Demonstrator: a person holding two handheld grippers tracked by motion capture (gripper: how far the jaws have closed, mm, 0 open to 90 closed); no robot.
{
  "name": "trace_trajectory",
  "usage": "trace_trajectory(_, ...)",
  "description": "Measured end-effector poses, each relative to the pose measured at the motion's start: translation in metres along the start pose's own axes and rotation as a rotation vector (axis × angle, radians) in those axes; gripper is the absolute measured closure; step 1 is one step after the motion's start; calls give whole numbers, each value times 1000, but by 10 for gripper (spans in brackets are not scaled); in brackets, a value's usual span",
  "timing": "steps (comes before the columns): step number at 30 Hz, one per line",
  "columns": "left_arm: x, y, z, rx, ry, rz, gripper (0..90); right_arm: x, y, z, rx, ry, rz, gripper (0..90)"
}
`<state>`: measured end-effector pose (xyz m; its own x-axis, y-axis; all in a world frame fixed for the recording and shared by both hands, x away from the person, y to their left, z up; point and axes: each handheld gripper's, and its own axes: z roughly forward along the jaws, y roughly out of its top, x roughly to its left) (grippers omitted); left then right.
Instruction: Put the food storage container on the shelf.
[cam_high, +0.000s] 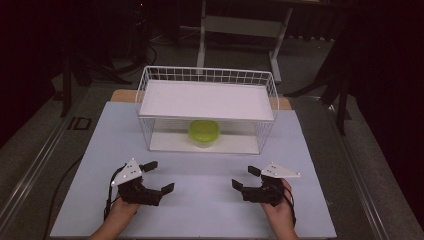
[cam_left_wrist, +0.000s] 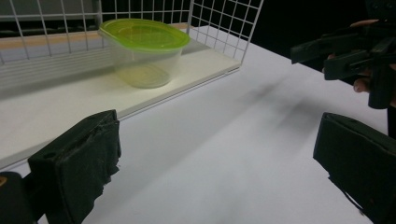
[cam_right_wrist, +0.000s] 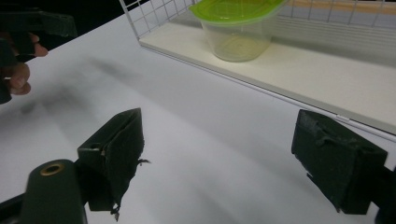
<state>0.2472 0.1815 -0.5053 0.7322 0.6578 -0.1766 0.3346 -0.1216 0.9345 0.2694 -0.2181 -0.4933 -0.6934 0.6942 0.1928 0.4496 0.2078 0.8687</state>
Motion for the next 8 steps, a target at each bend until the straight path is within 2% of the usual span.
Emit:
trace_trajectory(2,1,1,-1,-9,2,-5,17,-1,0,0,-1,-11,-18,168)
trace_trajectory(8,2,1,-2,-15,6,-9,17,-5,-1,1,0,-8,-2,168)
